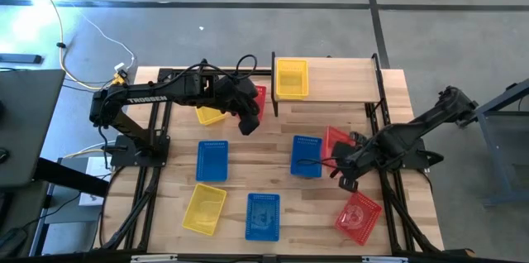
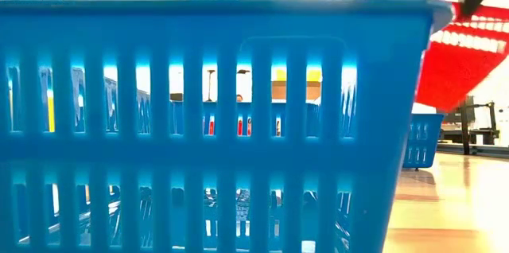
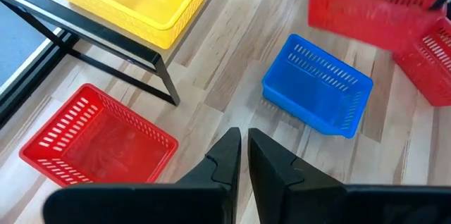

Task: Stack baskets on shelf by color
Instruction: Put the middle right red bin on the shelf

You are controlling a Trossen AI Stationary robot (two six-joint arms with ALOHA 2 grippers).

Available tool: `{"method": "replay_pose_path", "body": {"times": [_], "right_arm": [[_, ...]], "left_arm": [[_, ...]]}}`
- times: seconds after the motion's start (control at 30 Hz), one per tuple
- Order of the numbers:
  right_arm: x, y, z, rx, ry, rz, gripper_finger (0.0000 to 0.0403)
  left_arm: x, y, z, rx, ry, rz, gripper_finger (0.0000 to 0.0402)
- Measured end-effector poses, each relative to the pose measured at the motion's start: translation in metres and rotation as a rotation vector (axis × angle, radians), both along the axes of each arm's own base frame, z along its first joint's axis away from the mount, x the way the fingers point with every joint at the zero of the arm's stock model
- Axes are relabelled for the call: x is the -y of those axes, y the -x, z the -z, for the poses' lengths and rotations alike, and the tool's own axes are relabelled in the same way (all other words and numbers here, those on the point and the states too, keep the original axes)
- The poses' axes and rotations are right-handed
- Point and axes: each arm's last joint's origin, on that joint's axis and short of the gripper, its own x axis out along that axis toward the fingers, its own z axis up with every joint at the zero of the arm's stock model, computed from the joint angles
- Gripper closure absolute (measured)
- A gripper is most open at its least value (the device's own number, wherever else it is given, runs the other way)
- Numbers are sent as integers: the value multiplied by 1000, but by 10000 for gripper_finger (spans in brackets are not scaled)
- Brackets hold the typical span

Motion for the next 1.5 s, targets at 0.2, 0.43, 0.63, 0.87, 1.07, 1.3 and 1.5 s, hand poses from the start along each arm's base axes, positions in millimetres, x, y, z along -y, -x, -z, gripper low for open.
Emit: {"method": "replay_pose_path", "body": {"times": [0.2, 0.43, 0.63, 0.87, 1.07, 1.3, 1.5], "right_arm": [[9, 6, -25, 29, 181, -17, 403], [29, 15, -53, -28, 381, -101, 403], [49, 20, -64, -60, 465, -151, 403], [75, 29, -68, -98, 532, -155, 403], [99, 44, -73, -130, 562, -151, 403], [122, 53, -76, -213, 599, -164, 403], [140, 50, -73, -309, 588, -166, 403]], "left_arm": [[0, 0, 0, -2, -5, 10, 383], [0, 0, 0, -1, 0, 14, 383], [0, 0, 0, -1, 0, 14, 383], [0, 0, 0, -1, 0, 14, 383], [0, 0, 0, -1, 0, 14, 383], [0, 0, 0, -1, -1, 14, 383], [0, 0, 0, -1, -2, 12, 383]]}}
